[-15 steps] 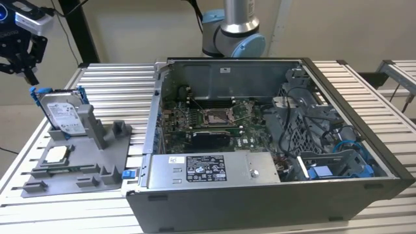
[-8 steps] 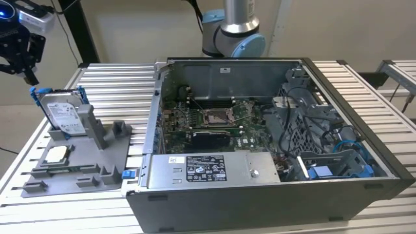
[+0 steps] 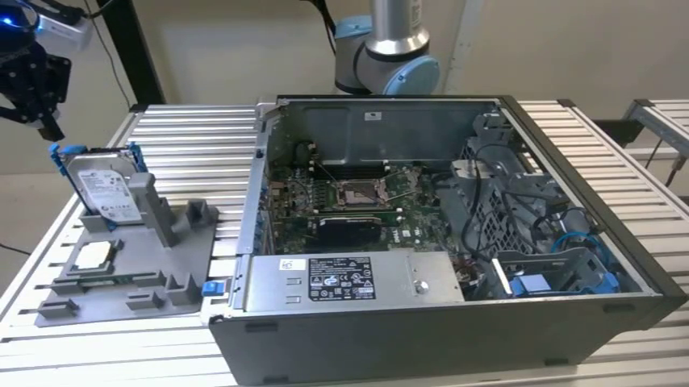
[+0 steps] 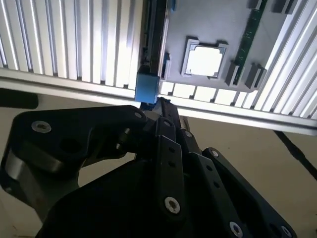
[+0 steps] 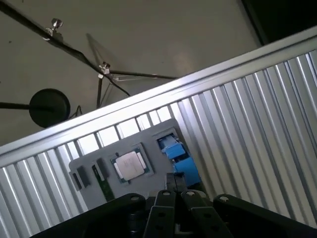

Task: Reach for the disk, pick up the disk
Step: 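Pick up the disk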

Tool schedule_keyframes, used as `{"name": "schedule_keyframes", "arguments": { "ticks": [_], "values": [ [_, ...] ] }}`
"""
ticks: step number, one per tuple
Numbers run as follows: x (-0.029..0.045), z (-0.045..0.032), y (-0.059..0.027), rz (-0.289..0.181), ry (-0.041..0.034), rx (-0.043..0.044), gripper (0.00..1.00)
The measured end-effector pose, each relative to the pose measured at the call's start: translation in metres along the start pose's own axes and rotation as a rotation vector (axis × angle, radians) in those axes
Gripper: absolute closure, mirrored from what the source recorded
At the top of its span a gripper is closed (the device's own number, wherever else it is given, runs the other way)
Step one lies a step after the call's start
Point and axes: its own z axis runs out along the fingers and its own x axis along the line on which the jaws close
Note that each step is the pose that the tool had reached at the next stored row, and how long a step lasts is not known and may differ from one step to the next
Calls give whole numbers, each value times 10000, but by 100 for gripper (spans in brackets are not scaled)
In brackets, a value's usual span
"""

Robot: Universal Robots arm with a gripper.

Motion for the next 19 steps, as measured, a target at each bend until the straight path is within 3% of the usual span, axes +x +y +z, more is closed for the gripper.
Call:
{"name": "schedule_keyframes", "arguments": {
  "ticks": [6, 14, 19],
  "values": [
    [0, 0, 0, -1049, 39, 2, 100],
    [-5, 1, -9, -1226, 46, 4, 100],
    [-8, 15, -20, -1727, 63, 6, 100]
  ]
}}
